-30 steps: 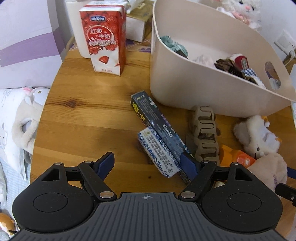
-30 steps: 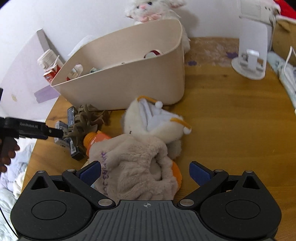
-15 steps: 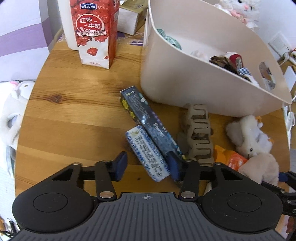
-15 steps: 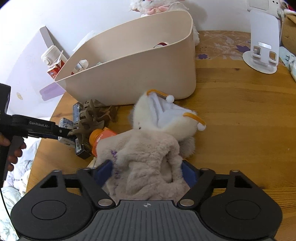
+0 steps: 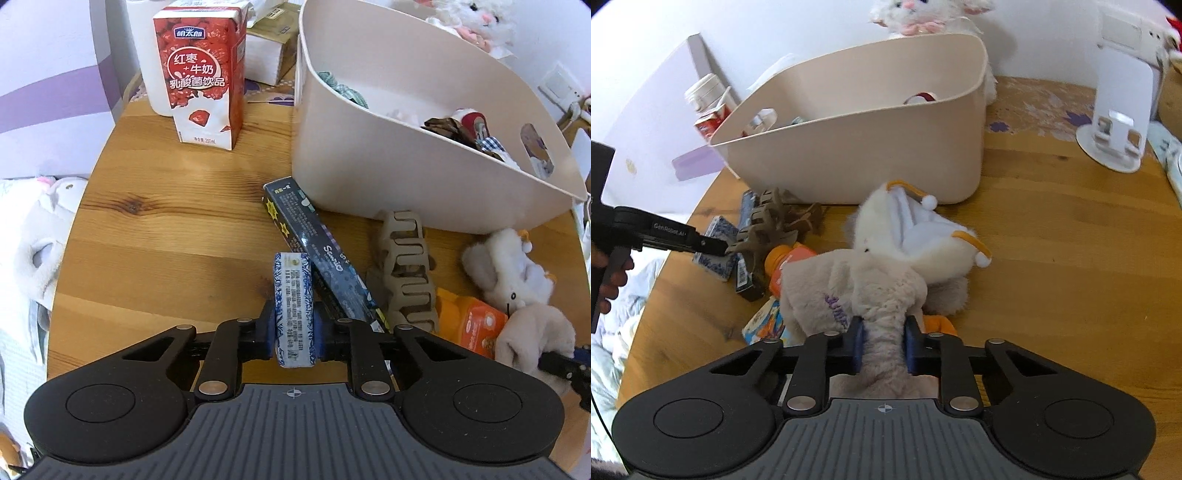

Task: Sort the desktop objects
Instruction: 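Grasp the beige fuzzy hat with the right tool while the left grasps the blue-white box, then lift both items over the beige basket and open both tools inside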

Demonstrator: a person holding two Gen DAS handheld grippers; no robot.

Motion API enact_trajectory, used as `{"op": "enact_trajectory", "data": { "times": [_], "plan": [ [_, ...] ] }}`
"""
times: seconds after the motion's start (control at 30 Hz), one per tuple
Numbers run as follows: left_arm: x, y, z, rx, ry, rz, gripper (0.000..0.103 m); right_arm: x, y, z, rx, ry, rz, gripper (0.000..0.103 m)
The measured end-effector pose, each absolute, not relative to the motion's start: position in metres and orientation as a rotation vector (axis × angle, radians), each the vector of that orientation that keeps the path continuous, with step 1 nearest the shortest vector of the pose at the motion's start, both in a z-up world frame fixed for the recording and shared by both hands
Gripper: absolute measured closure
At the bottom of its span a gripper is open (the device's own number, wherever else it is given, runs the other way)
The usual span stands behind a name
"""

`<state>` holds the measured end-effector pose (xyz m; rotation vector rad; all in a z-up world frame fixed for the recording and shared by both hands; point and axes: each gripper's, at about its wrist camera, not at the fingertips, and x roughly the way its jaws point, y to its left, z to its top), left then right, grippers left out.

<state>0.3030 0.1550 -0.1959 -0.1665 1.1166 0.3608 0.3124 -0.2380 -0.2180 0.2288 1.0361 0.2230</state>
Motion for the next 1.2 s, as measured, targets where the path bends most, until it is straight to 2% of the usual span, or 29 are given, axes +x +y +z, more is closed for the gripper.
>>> {"op": "enact_trajectory", "data": {
  "times": [0.23,1.2],
  "plan": [
    [0.295,0.143,-0.190,-0.127,1.090,0.342,0.084,0.301,-0.240,-0.204,0.234,0.994,0.243,0.089],
    [0.265,0.114,-0.117,0.007,0.880,0.234,0.084,0.271,-0.269,-0.109,0.245,0.753,0.148,0.089]
  ]
}}
